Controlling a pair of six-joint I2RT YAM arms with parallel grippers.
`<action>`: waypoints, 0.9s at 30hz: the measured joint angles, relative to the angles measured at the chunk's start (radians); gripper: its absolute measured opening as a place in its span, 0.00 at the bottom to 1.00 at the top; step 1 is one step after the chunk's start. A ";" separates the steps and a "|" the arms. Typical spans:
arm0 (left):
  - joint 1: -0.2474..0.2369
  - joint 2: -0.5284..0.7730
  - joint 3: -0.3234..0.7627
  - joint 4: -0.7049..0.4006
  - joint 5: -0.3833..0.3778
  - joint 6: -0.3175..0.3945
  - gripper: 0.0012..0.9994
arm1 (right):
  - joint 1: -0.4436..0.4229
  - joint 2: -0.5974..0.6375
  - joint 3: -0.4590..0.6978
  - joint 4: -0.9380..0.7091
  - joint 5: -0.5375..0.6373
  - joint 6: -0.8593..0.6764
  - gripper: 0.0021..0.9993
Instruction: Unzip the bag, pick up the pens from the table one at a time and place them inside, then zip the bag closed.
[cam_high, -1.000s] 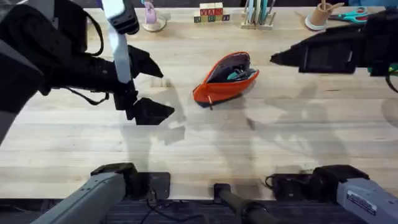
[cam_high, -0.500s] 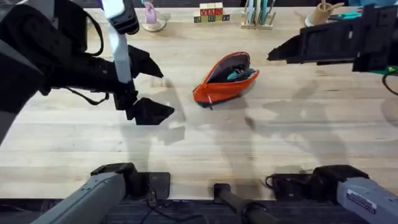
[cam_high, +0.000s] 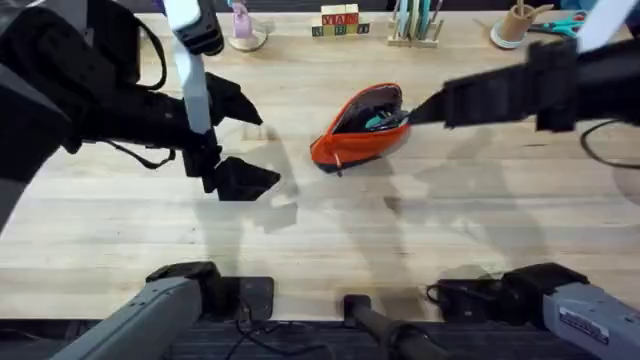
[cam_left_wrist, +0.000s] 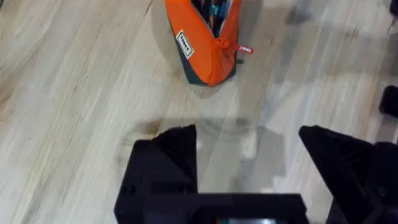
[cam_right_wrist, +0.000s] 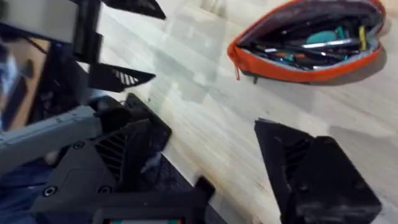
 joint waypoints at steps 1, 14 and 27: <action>0.000 0.000 0.000 0.000 0.000 0.000 0.99 | 0.017 0.000 -0.008 0.002 0.018 0.005 1.00; 0.000 0.000 0.000 0.000 0.000 0.000 0.99 | 0.307 0.003 -0.076 0.077 0.326 0.205 1.00; 0.000 0.000 0.000 0.000 0.000 0.000 0.99 | 0.462 0.076 -0.077 0.170 0.511 0.393 1.00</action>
